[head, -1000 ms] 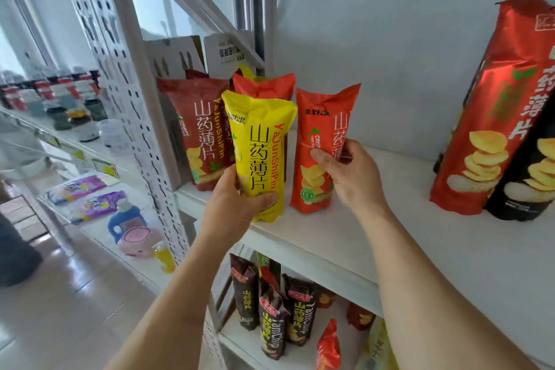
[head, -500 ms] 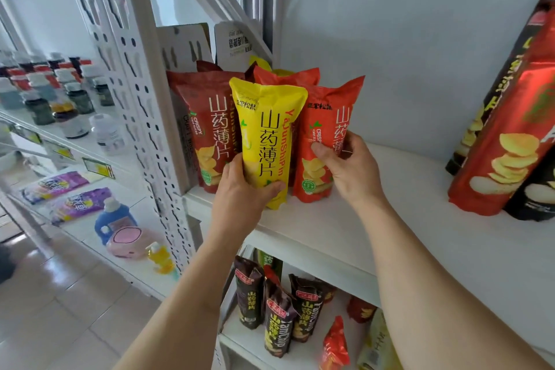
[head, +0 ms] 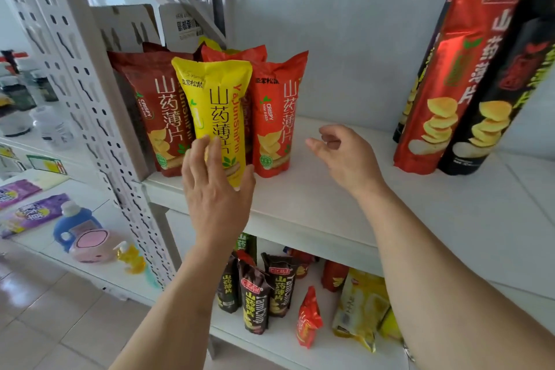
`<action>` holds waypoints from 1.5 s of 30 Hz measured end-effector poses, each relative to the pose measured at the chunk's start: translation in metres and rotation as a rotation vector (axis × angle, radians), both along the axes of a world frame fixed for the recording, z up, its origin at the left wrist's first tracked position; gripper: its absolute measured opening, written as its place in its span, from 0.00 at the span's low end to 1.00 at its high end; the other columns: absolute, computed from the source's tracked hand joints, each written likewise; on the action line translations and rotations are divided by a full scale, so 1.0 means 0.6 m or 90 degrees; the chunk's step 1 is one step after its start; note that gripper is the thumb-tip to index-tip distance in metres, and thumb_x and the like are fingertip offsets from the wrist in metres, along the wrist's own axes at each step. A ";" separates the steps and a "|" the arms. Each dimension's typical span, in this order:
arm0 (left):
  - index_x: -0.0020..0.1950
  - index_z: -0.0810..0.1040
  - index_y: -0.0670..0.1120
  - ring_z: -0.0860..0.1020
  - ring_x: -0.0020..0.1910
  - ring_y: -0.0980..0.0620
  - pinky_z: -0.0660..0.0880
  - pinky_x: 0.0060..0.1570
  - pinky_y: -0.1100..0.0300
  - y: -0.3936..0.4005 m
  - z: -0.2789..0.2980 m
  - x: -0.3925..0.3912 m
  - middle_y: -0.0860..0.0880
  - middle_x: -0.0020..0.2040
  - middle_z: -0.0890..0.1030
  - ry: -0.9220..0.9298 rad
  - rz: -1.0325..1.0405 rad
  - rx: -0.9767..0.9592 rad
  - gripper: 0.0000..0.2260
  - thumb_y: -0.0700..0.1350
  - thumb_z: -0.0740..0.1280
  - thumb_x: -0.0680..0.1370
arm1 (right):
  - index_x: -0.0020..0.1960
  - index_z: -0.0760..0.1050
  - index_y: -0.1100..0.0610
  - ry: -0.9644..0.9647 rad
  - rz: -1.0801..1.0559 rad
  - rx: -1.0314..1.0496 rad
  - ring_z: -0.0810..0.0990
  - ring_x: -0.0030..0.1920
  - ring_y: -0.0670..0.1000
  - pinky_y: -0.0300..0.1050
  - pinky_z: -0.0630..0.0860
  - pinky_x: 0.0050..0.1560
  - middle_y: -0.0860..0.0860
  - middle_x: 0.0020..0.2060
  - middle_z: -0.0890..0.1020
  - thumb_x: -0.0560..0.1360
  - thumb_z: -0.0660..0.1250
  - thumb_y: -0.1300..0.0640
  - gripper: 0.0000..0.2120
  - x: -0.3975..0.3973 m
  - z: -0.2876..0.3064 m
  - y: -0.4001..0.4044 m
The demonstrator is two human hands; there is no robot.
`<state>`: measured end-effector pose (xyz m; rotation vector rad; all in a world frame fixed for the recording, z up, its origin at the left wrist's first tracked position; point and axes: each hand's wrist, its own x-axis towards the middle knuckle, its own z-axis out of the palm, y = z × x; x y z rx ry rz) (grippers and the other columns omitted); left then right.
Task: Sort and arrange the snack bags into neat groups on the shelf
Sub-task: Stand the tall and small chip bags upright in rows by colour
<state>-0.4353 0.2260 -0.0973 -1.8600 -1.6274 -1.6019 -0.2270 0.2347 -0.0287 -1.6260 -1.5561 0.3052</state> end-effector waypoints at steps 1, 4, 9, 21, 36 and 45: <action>0.70 0.72 0.38 0.66 0.70 0.40 0.66 0.70 0.44 -0.004 0.001 0.016 0.38 0.70 0.72 0.041 -0.022 0.034 0.25 0.51 0.68 0.79 | 0.64 0.77 0.55 -0.034 -0.002 0.003 0.78 0.58 0.49 0.41 0.72 0.59 0.51 0.60 0.80 0.77 0.68 0.45 0.20 0.013 -0.002 -0.009; 0.60 0.80 0.39 0.78 0.58 0.40 0.76 0.55 0.46 -0.014 0.010 0.074 0.42 0.60 0.80 0.145 -0.109 0.029 0.17 0.50 0.65 0.79 | 0.58 0.80 0.55 -0.117 -0.010 0.016 0.80 0.55 0.52 0.47 0.75 0.57 0.52 0.54 0.81 0.77 0.67 0.47 0.14 0.057 -0.004 -0.037; 0.56 0.83 0.41 0.82 0.49 0.41 0.79 0.47 0.49 -0.021 0.025 0.175 0.45 0.54 0.83 0.250 -0.179 -0.029 0.10 0.44 0.71 0.78 | 0.55 0.80 0.54 -0.191 -0.035 0.017 0.80 0.53 0.52 0.50 0.76 0.52 0.50 0.52 0.82 0.78 0.65 0.48 0.12 0.150 0.010 -0.090; 0.70 0.75 0.47 0.75 0.64 0.47 0.73 0.59 0.52 -0.037 0.064 0.372 0.50 0.69 0.74 0.106 -0.319 -0.195 0.19 0.52 0.67 0.81 | 0.56 0.80 0.53 -0.041 -0.176 0.105 0.80 0.50 0.47 0.41 0.73 0.47 0.47 0.51 0.82 0.78 0.67 0.47 0.12 0.332 0.016 -0.151; 0.81 0.58 0.51 0.67 0.74 0.53 0.71 0.70 0.46 0.093 0.104 0.481 0.53 0.77 0.66 -0.155 -0.521 -0.401 0.44 0.60 0.76 0.71 | 0.75 0.60 0.48 0.238 -0.296 0.162 0.69 0.60 0.39 0.37 0.66 0.58 0.49 0.70 0.69 0.71 0.73 0.41 0.38 0.421 0.033 -0.045; 0.68 0.68 0.58 0.77 0.48 0.72 0.74 0.42 0.73 0.124 0.085 0.510 0.66 0.54 0.77 -0.240 -0.623 -0.470 0.31 0.47 0.79 0.71 | 0.65 0.67 0.41 0.278 -0.220 0.143 0.78 0.50 0.32 0.34 0.74 0.50 0.33 0.51 0.78 0.70 0.76 0.45 0.27 0.457 0.006 -0.012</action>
